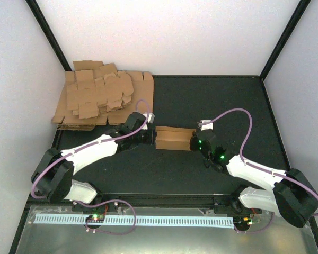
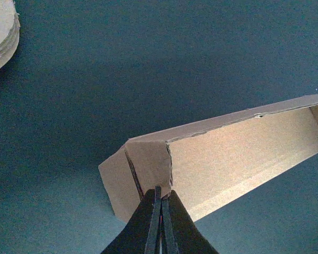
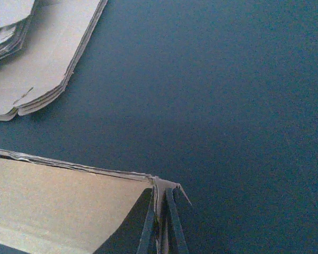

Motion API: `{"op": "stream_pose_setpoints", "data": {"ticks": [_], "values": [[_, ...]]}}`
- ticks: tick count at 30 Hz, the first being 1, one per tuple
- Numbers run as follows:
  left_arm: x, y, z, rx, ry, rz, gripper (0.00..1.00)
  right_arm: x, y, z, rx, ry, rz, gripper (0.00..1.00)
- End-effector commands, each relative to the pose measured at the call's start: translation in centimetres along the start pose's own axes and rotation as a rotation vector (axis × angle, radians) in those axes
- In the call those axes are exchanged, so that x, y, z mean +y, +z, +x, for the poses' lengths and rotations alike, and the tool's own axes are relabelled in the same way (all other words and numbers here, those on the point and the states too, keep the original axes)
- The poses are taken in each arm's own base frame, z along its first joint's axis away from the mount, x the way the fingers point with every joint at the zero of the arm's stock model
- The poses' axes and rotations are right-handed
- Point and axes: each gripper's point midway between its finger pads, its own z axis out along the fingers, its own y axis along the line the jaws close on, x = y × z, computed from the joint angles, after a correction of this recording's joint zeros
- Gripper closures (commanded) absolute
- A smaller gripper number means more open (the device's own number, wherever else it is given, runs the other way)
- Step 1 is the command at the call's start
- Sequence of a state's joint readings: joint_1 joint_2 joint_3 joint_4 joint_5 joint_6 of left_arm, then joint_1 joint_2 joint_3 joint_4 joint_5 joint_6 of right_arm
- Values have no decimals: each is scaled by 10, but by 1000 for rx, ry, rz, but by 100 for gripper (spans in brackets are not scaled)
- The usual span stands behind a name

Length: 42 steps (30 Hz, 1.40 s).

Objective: Fold the paper box

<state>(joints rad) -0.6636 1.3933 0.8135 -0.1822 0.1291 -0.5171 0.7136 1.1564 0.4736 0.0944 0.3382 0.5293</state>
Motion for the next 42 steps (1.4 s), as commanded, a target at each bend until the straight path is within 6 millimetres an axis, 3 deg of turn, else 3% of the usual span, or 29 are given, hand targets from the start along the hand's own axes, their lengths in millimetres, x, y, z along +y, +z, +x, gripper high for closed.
{"op": "stream_pose_setpoints", "data": {"ticks": [1, 18, 21, 27, 31, 35, 39, 42], "values": [[4, 4, 35, 103, -15, -1, 99, -6, -2, 12, 6, -21, 10, 91], [13, 7, 47, 120, -18, -22, 99, -11, -1, 35, 35, -41, 14, 90], [12, 7, 48, 122, -16, -22, 98, -10, -2, 34, 32, -48, 12, 86], [12, 5, 43, 113, -9, -31, 99, 1, -12, 18, 34, -70, -26, 66], [13, 5, 41, 109, -5, -40, 98, 6, -26, 9, 31, -70, -60, 42], [13, 4, 39, 104, -5, -42, 98, 9, -37, 8, 41, -67, -95, 9], [12, 3, 38, 100, -1, -42, 97, 17, -50, -4, 36, -56, -136, 0], [11, 1, 36, 95, 1, -41, 94, 17, -57, -20, 23, -19, -122, 1]]}}
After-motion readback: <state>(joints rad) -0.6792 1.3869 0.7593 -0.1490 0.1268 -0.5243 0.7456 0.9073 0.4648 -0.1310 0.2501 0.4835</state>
